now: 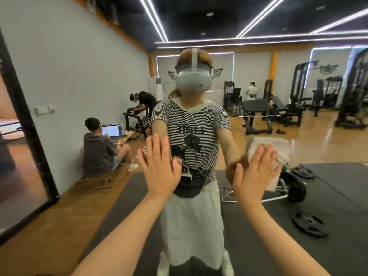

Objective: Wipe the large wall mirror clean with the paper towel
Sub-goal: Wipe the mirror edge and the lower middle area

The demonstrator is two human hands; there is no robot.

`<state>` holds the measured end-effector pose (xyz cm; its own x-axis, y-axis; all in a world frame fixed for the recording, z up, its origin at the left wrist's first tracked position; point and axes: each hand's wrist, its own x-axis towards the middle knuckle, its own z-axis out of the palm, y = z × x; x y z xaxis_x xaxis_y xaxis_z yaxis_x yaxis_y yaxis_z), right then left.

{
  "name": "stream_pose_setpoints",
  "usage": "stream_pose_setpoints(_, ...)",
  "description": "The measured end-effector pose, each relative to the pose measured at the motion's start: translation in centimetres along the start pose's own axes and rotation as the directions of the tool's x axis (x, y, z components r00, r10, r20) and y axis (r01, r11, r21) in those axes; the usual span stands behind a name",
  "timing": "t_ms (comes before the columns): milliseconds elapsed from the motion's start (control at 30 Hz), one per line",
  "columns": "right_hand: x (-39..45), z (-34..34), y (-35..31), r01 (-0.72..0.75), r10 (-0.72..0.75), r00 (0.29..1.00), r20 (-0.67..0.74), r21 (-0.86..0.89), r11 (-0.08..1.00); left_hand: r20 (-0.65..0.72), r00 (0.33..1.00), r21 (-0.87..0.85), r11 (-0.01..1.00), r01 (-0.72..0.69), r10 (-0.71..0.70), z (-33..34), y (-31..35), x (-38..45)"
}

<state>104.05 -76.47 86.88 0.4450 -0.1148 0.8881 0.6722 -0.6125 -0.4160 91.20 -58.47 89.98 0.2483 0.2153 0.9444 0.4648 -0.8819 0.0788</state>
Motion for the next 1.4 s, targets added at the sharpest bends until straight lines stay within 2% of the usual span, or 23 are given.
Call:
stream_pose_setpoints(100,-0.8,0.5,-3.1,0.028,-0.028,0.999,0.025,-0.014,1.000,0.058,0.994,-0.074,0.994,-0.086,0.090,-1.9,-1.2,0.5)
stream_pose_setpoints(233,-2.3,1.5,-5.7,0.016,-0.014,1.000,0.024,-0.053,0.998,0.101,0.931,-0.136,0.932,-0.337,0.351,-4.2,-7.2,0.7)
stream_pose_setpoints(367,-2.3,1.9,-5.8,-0.051,0.051,0.999,0.004,-0.049,0.997,0.113,0.952,-0.046,0.959,-0.281,0.285,-3.8,-15.5,0.2)
stream_pose_setpoints(433,-2.2,2.0,-5.6,-0.052,0.051,0.999,-0.005,-0.038,0.998,0.106,0.957,0.004,0.962,-0.273,0.271,-3.0,-17.6,-0.1)
stream_pose_setpoints(600,-2.2,2.4,-4.8,-0.010,0.020,0.995,-0.093,0.109,0.994,-0.005,0.946,0.071,0.944,-0.322,0.323,-1.0,-18.5,-0.6)
stream_pose_setpoints(700,-2.0,3.1,-5.5,-0.057,0.088,0.975,-0.204,0.153,0.987,-0.056,0.934,0.075,0.935,-0.348,0.352,-0.6,-18.8,-0.7)
stream_pose_setpoints(767,-2.1,3.5,-7.3,-0.090,0.118,0.967,-0.224,0.129,0.988,-0.076,0.934,0.078,0.936,-0.344,0.349,-0.6,-18.7,-0.7)
stream_pose_setpoints(833,-3.6,4.4,-10.4,-0.019,0.034,0.983,-0.178,0.088,0.996,-0.085,0.935,0.076,0.938,-0.339,0.345,-0.5,-18.6,-0.7)
stream_pose_setpoints(967,-8.4,6.4,-16.5,0.184,-0.185,0.982,0.036,0.036,0.982,-0.079,0.929,0.073,0.931,-0.357,0.362,-0.6,-18.8,-0.6)
stream_pose_setpoints(1167,-6.5,5.3,-11.0,0.390,-0.372,0.918,0.140,-0.141,0.910,-0.070,0.934,0.061,0.936,-0.348,0.352,-0.6,-18.8,-0.6)
stream_pose_setpoints(1300,-4.6,4.1,-7.7,0.248,-0.242,0.968,0.060,-0.107,0.963,-0.064,0.935,0.053,0.937,-0.345,0.347,-0.6,-18.9,-0.6)
stream_pose_setpoints(1400,-4.2,4.0,-8.3,0.014,-0.015,1.000,-0.024,-0.051,0.999,-0.062,0.935,0.035,0.937,-0.348,0.349,-0.6,-18.9,-0.6)
